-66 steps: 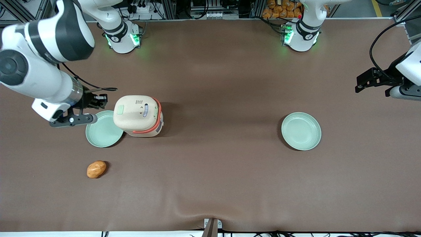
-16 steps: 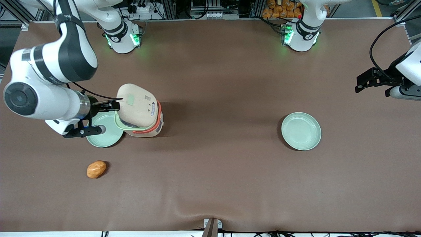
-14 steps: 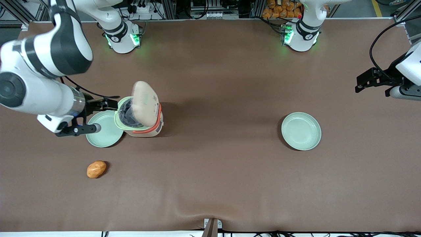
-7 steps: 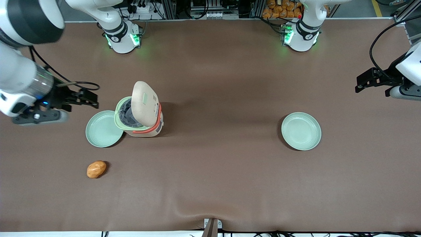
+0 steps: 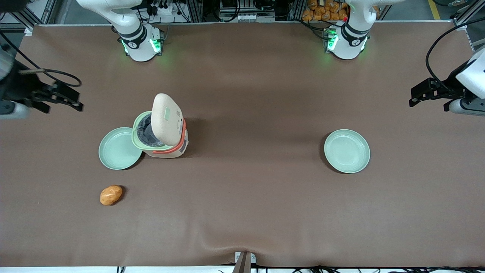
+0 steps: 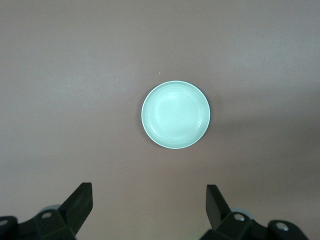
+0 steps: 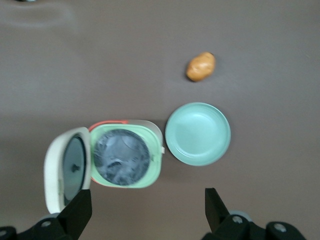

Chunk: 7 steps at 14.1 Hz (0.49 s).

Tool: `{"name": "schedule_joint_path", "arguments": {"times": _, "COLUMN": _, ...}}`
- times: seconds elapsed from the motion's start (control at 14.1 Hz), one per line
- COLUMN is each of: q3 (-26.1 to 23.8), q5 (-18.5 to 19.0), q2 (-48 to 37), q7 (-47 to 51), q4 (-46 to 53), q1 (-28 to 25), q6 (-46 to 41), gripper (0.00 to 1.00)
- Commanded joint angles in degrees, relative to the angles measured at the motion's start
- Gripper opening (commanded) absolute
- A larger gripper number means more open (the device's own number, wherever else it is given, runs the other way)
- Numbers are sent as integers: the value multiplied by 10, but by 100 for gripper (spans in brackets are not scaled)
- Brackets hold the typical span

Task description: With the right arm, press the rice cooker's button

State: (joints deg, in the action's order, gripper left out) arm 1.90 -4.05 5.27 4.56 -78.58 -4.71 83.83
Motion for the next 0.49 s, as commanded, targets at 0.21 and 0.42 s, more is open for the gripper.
{"name": "schedule_joint_path", "arguments": {"times": 0.21, "q3": 13, "q5": 70, "q2": -27, "q7": -31, "q4": -11, "q1": 10, "q6": -57, "gripper": 100}}
{"name": "schedule_joint_path", "arguments": {"times": 0.42, "q3": 14, "q5": 70, "q2": -28, "q7": -32, "q4": -16, "q1": 11, "q6": -64, "gripper": 100}}
